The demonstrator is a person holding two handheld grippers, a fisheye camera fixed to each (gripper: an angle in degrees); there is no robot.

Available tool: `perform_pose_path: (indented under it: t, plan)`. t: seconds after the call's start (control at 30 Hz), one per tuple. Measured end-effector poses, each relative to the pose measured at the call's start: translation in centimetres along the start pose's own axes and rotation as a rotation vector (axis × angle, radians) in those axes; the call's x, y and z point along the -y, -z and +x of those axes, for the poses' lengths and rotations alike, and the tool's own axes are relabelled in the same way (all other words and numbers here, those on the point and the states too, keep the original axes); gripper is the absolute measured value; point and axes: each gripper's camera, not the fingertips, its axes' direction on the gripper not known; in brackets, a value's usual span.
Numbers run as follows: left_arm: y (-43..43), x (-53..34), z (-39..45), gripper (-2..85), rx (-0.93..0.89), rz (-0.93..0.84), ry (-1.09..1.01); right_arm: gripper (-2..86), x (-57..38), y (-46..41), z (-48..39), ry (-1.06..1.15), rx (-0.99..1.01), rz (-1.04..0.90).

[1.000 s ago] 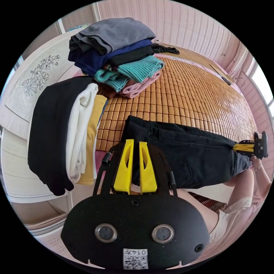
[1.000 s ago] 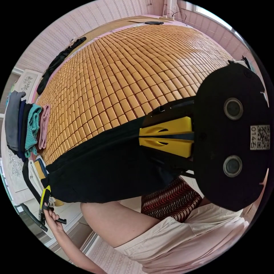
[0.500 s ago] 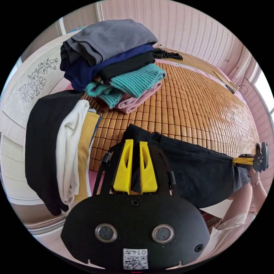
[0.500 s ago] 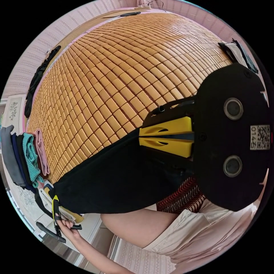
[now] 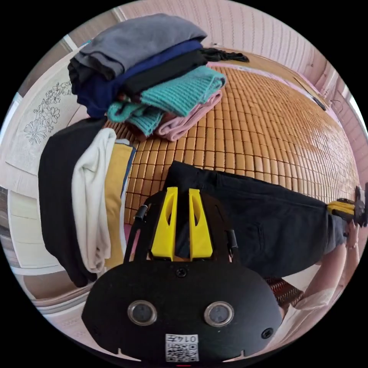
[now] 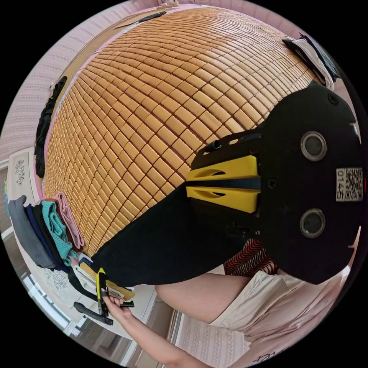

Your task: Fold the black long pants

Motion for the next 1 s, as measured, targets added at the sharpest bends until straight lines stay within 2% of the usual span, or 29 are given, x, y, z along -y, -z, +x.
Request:
perform_pose_path:
  t: [0.07,0.2,0.27,0.3,0.37,0.43,0.5,0.57,0.63,0.73,0.8,0.9,1.0]
  plan:
    - [-0.5,0.1,-1.2,6.3,-0.093,0.017,0.14,0.5,-2.7,2.1,1.0,-0.046,-0.046,0.078]
    - [0.3,-0.9,-1.9,8.1,-0.061,0.022,0.028,1.1,-9.3,4.7,4.0,-0.167,-0.097,0.124]
    - [1.8,-2.0,-2.6,8.0,-0.054,0.043,-0.027,2.3,-15.2,6.3,7.6,-0.346,-0.203,0.131]
    - [3.0,-3.1,-3.2,7.2,0.004,0.07,-0.039,3.1,-16.9,6.7,8.7,-0.406,-0.232,0.133]
    - [4.7,-4.9,-4.1,6.4,0.033,0.108,-0.038,7.2,-23.1,7.9,13.4,-0.64,-0.313,0.089]
    - [6.1,-6.7,-4.8,6.1,-0.041,0.135,-0.01,10.6,-27.0,8.6,16.8,-0.793,-0.356,0.043]
    - [7.2,-8.5,-3.0,5.9,-0.167,0.152,-0.072,12.7,-30.3,9.1,19.5,-0.95,-0.396,0.041]
    - [7.5,-9.7,0.6,5.7,-0.213,0.158,-0.161,12.6,-33.3,8.8,22.2,-1.096,-0.333,0.067]
    - [7.3,-10.8,5.2,5.7,-0.278,0.148,-0.276,8.9,-34.3,7.5,23.7,-1.124,-0.193,0.076]
    - [6.4,-12.7,13.3,5.4,-0.403,0.1,-0.45,2.2,-34.3,9.6,24.0,-1.099,-0.246,0.142]
    - [5.7,-14.3,18.4,5.0,-0.568,0.07,-0.548,0.3,-34.3,11.0,24.2,-1.072,-0.227,0.221]
    - [4.1,-15.9,23.6,5.0,-0.608,0.054,-0.632,-0.4,-33.3,8.9,25.7,-1.026,-0.21,0.085]
    - [2.7,-16.8,26.9,5.3,-0.674,-0.001,-0.665,-0.6,-33.5,7.4,26.2,-1.116,-0.381,-0.044]
